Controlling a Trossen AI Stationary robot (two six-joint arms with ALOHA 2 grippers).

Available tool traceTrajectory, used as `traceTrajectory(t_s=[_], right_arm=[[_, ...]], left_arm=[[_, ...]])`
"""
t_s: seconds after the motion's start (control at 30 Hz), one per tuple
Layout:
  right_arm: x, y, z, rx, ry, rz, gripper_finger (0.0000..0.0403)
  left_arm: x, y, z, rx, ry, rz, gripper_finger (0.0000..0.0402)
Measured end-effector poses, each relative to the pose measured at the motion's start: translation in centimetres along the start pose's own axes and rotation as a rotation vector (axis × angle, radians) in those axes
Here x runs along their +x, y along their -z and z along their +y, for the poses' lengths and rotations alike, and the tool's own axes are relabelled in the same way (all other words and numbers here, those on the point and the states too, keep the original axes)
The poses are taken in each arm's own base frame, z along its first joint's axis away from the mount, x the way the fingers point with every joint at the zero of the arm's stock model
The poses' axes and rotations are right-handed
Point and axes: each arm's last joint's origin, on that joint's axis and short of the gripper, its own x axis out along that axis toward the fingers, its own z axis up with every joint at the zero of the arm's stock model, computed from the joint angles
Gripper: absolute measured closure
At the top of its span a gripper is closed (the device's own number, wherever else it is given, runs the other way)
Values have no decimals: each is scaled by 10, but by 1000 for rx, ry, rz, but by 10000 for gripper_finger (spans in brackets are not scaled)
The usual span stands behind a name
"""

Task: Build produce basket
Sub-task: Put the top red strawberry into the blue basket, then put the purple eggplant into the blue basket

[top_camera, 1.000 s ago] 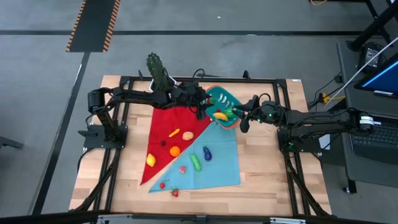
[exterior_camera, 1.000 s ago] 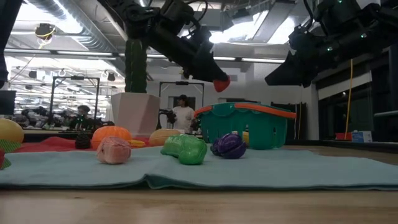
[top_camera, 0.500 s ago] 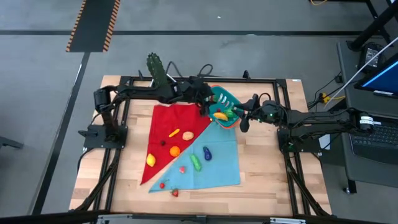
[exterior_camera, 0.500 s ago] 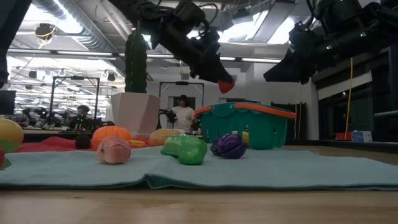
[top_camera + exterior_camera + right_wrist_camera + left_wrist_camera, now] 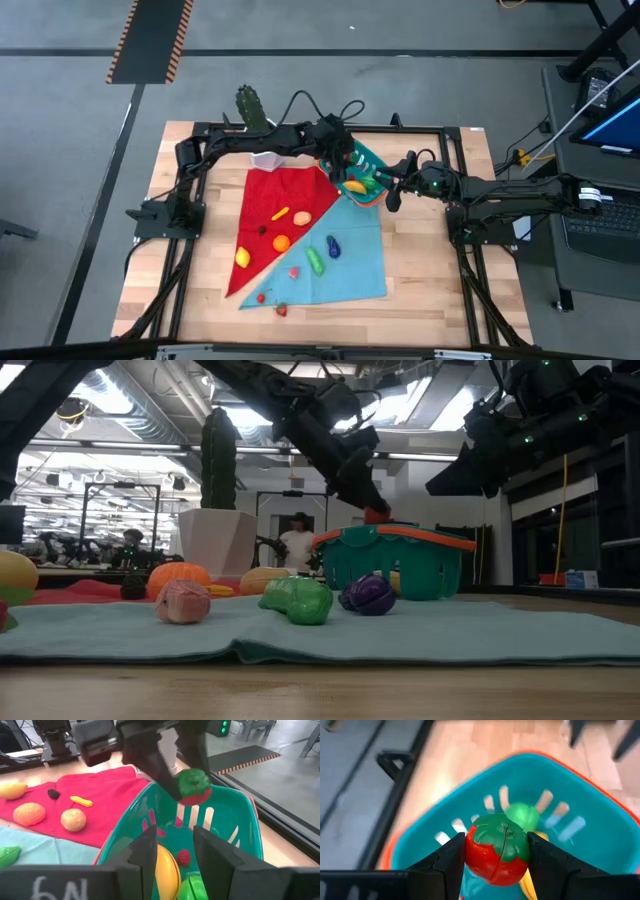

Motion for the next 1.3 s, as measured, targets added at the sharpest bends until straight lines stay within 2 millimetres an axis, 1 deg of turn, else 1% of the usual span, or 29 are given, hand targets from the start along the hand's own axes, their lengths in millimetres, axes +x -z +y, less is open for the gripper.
traceTrajectory(t_s=[0.43, 0.6, 0.67, 0.77, 0.93, 1.03, 1.13, 1.3], right_arm=[[0, 0, 0, -2, 0, 2, 275], [0, 0, 0, -2, 0, 3, 275], [0, 0, 0, -2, 0, 4, 275], [0, 0, 0, -3, 0, 5, 275], [0, 1, 0, -6, 1, 9, 275], [0, 1, 0, -6, 1, 9, 275], [0, 1, 0, -7, 1, 9, 275], [0, 1, 0, -7, 1, 10, 275]], left_arm=[[18, 17, -2, -9, 29, 113, 229], [35, 29, -4, -8, 39, 162, 229], [39, 31, -3, 6, 31, 156, 229], [40, 31, -3, 8, 24, 148, 223], [38, 27, -1, 21, -21, 127, 188], [37, 26, -1, 21, -22, 126, 175], [37, 26, -1, 40, -20, 126, 170], [38, 26, -4, 57, -16, 126, 173]])
